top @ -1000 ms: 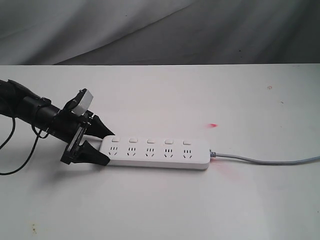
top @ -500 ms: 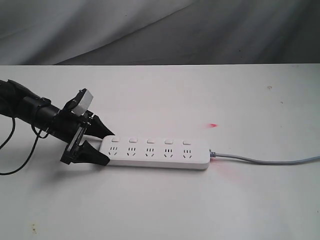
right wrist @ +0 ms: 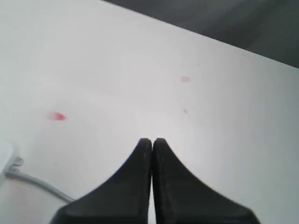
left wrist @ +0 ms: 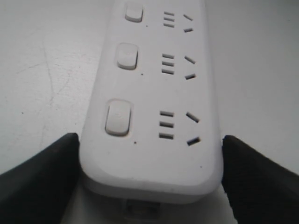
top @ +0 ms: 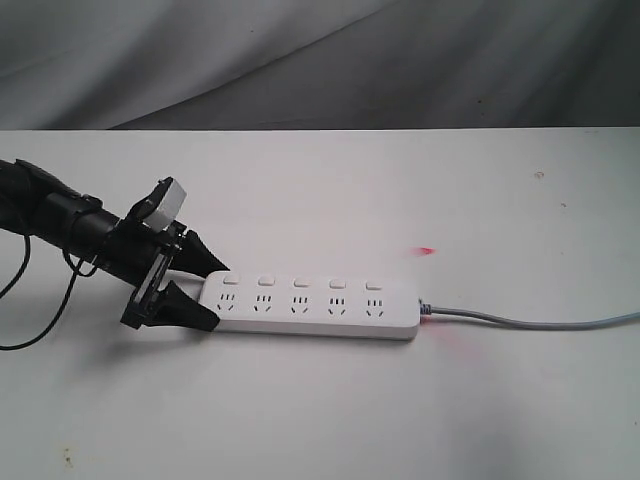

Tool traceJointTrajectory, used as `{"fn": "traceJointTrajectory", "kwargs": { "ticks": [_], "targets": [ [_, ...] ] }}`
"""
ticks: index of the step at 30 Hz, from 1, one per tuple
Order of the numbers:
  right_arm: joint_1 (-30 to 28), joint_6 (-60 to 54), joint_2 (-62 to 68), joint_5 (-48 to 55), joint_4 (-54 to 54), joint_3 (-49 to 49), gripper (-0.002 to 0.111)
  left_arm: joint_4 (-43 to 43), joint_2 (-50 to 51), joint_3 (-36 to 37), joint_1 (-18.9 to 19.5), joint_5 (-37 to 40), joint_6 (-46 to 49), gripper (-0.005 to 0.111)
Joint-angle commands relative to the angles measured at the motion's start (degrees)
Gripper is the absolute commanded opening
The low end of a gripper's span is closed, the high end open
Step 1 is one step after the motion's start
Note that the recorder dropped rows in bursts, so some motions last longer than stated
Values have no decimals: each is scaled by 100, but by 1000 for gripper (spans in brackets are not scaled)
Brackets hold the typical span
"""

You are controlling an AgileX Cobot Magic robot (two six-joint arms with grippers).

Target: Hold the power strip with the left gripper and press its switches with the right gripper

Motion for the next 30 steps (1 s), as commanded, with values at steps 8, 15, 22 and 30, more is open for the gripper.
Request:
{"fn": "traceJointTrajectory", "kwargs": {
  "ticks": [8, 15, 22, 30],
  "targets": [
    [733, -2800, 1977, 573, 2017, -1067, 0, 1131, 257, 118, 12, -723, -144, 45],
    [1650, -3078, 3113, 394, 2248, -1067, 0, 1131, 257, 118, 12, -723, -144, 45],
    [2295, -4066, 3637, -377, 3481, -1067, 0, 1131, 257, 118, 12, -723, -144, 45],
    [2427, -4765, 3702, -375, 4419, -1284, 0, 1131, 257, 118, 12, -723, -144, 45]
  ]
}}
